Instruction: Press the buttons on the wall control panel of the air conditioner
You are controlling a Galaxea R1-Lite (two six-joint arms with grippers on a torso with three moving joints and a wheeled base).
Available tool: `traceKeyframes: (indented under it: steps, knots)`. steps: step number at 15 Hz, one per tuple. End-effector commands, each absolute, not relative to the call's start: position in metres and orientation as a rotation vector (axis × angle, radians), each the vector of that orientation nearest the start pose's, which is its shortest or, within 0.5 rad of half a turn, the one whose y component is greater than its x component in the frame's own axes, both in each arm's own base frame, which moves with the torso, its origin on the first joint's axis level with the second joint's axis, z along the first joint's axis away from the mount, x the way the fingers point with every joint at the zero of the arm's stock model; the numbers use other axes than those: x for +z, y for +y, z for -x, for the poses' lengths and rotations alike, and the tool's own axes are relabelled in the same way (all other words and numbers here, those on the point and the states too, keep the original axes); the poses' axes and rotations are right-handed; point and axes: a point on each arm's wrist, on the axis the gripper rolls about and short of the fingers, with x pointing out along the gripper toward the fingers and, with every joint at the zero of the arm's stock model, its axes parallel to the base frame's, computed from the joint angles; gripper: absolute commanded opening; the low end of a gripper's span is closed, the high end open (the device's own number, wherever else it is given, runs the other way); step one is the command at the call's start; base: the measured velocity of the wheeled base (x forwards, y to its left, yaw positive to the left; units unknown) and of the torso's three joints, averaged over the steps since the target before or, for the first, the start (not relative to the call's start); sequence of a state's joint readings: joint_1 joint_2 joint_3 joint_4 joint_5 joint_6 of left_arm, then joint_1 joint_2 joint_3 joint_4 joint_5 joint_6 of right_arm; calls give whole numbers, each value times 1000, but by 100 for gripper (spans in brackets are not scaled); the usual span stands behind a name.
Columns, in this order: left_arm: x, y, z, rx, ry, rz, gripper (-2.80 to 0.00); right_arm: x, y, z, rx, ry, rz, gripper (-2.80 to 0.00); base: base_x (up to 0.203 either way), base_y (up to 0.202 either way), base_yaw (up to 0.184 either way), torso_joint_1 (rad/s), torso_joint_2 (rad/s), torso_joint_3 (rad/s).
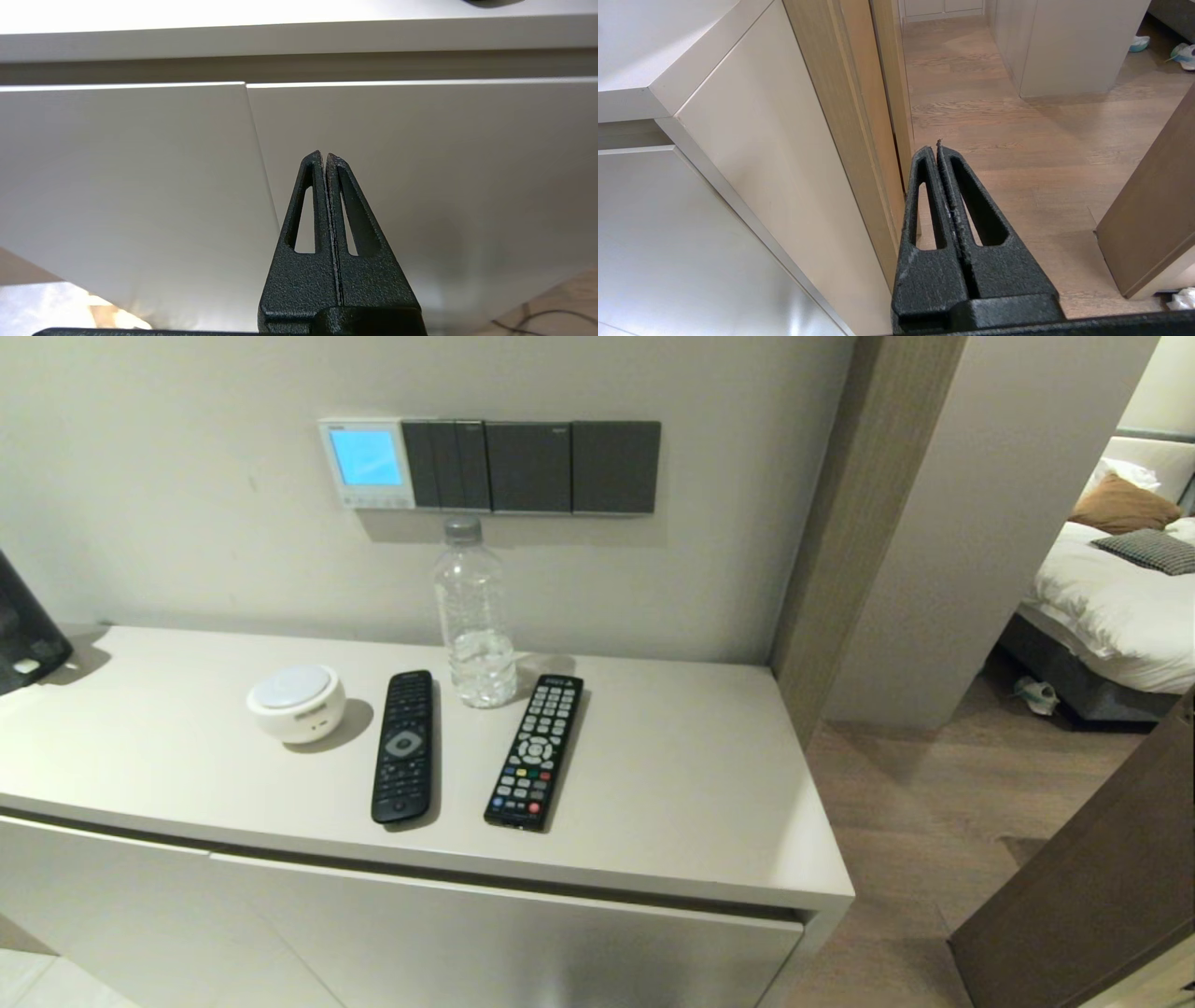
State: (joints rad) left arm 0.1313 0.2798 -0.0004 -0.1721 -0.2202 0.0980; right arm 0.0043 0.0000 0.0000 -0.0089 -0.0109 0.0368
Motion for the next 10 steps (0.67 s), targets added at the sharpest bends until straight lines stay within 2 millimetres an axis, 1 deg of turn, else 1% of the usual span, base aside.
traceKeyframes:
  steps: [1,3,7,10]
  knots:
    - [97,-5,-2,-136,100,-84,-280,76,0,23,-6,-6,-37,-280,0,0,0,0,0,0]
    - [96,-4,0,-162,97,-90,-280,76,0,23,-6,-6,-37,-280,0,0,0,0,0,0]
    - [89,-2,7,-110,82,-108,-280,76,0,23,-7,-6,-37,-280,0,0,0,0,0,0]
    - [89,-2,9,-108,69,-109,-280,76,0,23,-6,-6,-37,-280,0,0,0,0,0,0]
